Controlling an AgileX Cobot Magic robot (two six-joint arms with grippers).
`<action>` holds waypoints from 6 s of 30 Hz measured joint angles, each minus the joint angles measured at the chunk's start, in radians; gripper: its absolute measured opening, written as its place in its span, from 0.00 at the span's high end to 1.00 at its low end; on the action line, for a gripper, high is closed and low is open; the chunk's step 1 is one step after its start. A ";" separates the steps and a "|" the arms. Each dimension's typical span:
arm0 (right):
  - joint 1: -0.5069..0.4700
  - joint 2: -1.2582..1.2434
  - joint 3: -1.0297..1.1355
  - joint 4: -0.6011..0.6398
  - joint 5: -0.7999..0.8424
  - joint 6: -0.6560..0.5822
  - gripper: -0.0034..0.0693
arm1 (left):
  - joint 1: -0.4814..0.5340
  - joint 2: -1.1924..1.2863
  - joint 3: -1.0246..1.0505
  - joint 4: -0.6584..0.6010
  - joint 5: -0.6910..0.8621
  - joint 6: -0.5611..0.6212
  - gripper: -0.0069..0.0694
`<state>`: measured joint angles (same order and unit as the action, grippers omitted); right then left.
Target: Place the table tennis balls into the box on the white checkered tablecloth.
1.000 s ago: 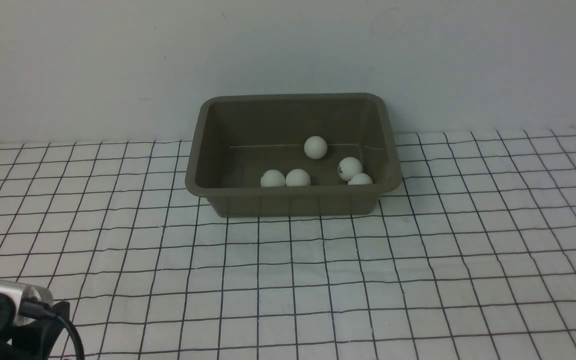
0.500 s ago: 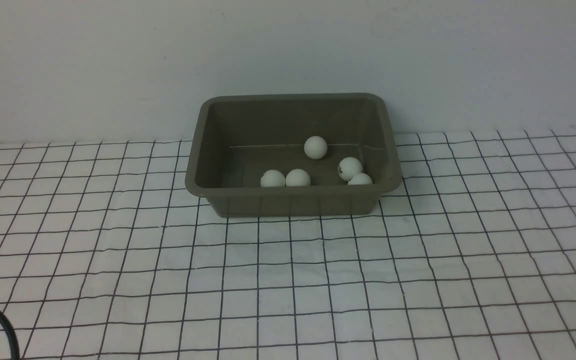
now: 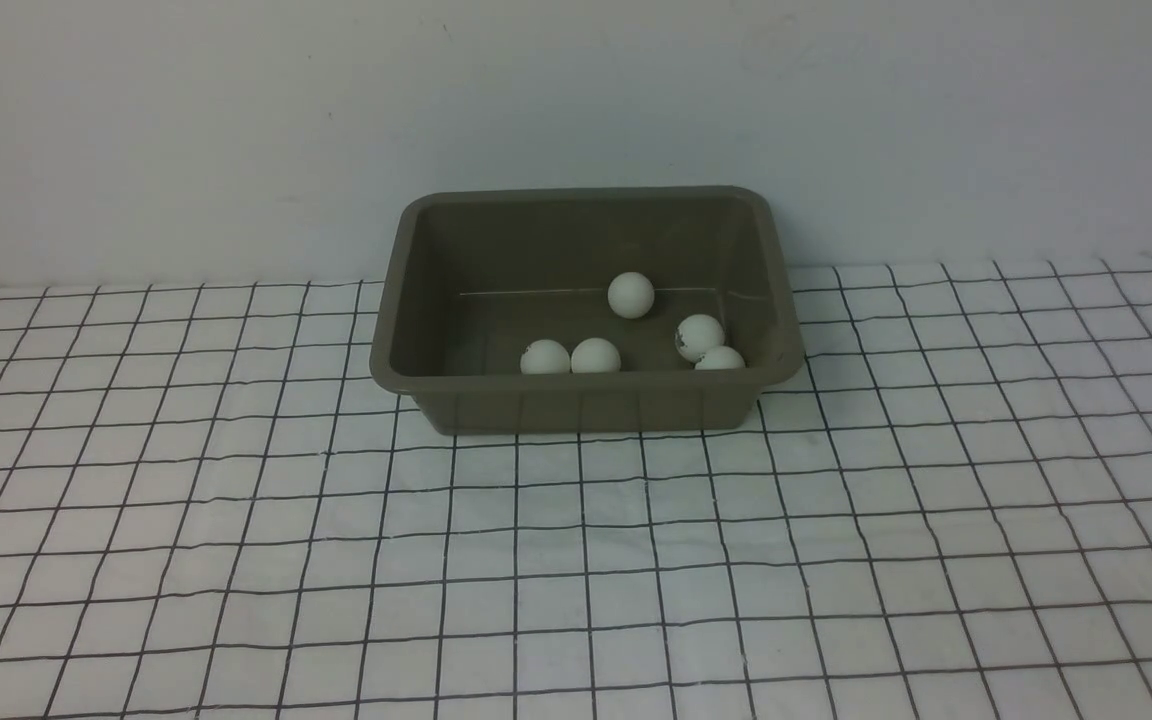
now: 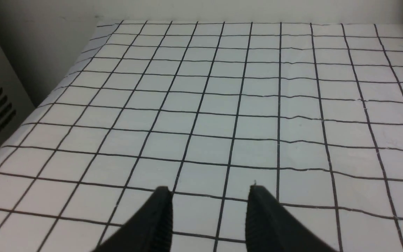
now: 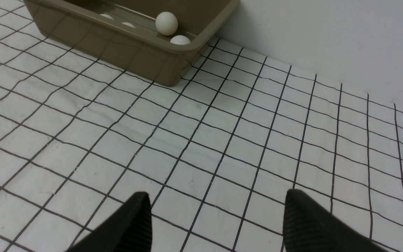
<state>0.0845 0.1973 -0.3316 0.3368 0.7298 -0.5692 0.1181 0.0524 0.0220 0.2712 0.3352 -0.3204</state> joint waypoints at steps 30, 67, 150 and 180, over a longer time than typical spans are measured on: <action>0.000 0.000 0.000 0.000 0.000 0.000 0.32 | 0.000 -0.064 0.005 -0.342 0.049 0.467 0.56; 0.000 0.000 0.000 0.000 0.000 0.000 0.32 | 0.000 -0.064 0.005 -0.307 0.049 0.348 0.56; -0.100 -0.207 0.355 -0.356 -0.346 0.674 0.32 | 0.000 -0.064 0.005 -0.306 0.049 0.348 0.56; -0.100 -0.208 0.355 -0.356 -0.346 0.674 0.32 | 0.000 -0.064 0.005 -0.306 0.049 0.348 0.56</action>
<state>-0.0154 -0.0112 0.0230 -0.0194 0.3843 0.1046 0.1181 -0.0112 0.0271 -0.0346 0.3842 0.0277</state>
